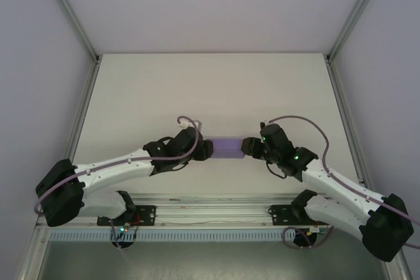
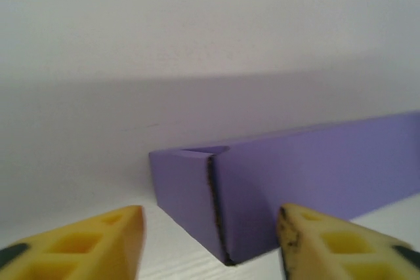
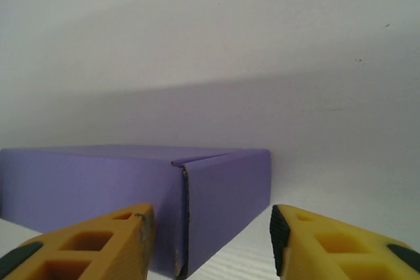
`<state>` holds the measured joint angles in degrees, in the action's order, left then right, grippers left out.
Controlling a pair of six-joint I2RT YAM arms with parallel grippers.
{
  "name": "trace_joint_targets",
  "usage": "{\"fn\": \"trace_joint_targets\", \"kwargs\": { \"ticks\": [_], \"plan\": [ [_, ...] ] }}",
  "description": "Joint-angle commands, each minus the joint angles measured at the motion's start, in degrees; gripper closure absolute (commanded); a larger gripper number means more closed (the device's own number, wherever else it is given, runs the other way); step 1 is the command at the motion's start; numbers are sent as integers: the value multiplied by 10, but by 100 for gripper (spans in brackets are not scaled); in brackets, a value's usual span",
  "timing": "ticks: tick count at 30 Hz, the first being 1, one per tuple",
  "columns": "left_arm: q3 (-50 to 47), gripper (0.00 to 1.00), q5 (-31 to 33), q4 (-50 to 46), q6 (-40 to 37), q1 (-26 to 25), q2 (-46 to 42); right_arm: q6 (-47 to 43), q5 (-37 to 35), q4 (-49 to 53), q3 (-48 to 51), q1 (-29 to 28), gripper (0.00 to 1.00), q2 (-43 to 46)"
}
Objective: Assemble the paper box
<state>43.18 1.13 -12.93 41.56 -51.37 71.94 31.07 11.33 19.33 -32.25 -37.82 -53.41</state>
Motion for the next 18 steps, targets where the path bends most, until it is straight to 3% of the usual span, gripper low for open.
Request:
{"fn": "trace_joint_targets", "kwargs": {
  "ticks": [1, 2, 3, 8, 9, 13, 18],
  "plan": [
    [62, 25, 36, -58, -56, -4, -25, -36, -33, 77, -58, -4, 44, -9],
    [74, 4, 46, -60, -67, -3, -28, -48, -38, 79, -74, -4, 43, -13],
    [87, 0, 59, -65, -73, 2, -32, -65, -41, 81, -91, -4, 39, -16],
    [105, 0, 100, -73, -85, 37, -48, -192, -31, 95, -158, -4, 16, -39],
    [99, 0, 100, -70, -86, 47, -55, -243, -2, 95, -165, -4, 1, -47],
    [75, 0, 113, -77, -81, 90, -81, -497, 134, 134, -197, -4, 0, -95],
    [24, 0, 106, -75, -67, 149, -117, -695, 172, 193, -251, -5, 0, -188]
  ]
}}
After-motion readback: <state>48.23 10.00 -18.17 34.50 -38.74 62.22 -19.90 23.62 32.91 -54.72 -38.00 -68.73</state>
